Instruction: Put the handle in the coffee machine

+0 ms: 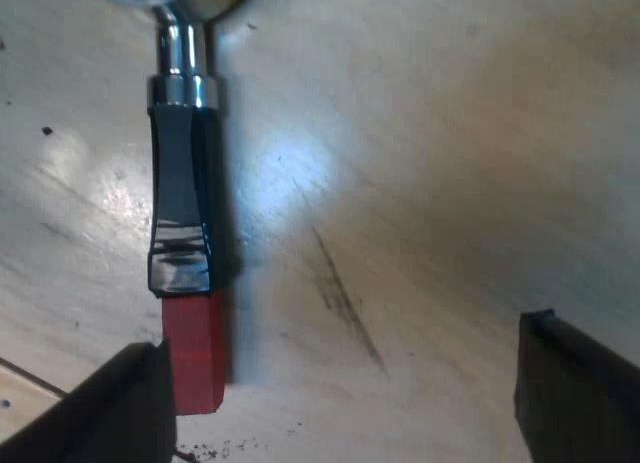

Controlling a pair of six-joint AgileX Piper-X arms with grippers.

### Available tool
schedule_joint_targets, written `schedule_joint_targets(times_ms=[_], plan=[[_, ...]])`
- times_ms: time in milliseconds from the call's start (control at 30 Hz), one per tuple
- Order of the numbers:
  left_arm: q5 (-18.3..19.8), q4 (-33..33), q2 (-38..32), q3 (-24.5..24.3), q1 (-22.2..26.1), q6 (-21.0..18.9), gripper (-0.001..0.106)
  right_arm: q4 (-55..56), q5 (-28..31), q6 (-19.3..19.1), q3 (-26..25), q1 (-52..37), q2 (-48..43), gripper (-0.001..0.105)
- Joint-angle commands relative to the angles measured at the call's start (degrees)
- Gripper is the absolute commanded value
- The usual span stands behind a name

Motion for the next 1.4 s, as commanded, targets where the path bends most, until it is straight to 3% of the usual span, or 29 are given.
schedule_joint_targets(times_ms=[33, 167, 200, 267, 367, 433, 667, 833, 933, 1400], plan=[[-1.3, 0.2, -0.1, 0.6, -0.4, 0.3, 0.082, 0.3, 0.9, 1.1, -0.1, 0.5, 0.9, 0.071], [-1.5, 0.2, -0.1, 1.8, -0.4, 0.2, 0.082, 0.3, 0.8, 2.3, -0.1, 0.6, 2.6, 0.070], [-1.5, 0.2, -0.1, 1.8, -0.4, 0.2, 0.082, 0.3, 0.8, 3.5, -0.1, 0.6, 4.9, 0.051], [-1.5, -0.7, -0.1, 1.8, -0.4, -0.1, 0.082, 0.3, 0.8, 3.5, -0.1, 0.6, 6.1, 0.030], [-1.5, -1.7, -0.1, 1.8, -0.4, -0.2, 0.082, 0.3, 0.8, 3.5, -0.1, 0.6, 7.3, 0.006], [-1.6, -2.5, -0.1, 1.8, -0.4, -0.7, 0.082, 0.3, 0.8, 3.5, -0.1, 0.6, 8.0, 0.000], [-1.6, -3.4, -0.1, 1.8, -0.4, -1.5, 0.082, -2.4, 0.8, 3.8, 1.6, 0.6, 9.5, 0.000], [-3.6, -4.3, -0.1, 1.8, -0.4, -1.5, 0.082, -8.0, 0.8, 11.2, 7.0, 0.6, 9.5, 0.000], [-5.4, -6.5, -0.1, 1.8, -0.4, -1.5, 0.082, -9.6, 0.8, 12.8, 8.7, 0.6, 9.5, 0.000], [-6.7, -8.9, 1.5, 1.8, -0.4, -2.3, 0.082, -19.4, 0.1, 13.4, 11.8, 0.6, 13.2, 0.000]])
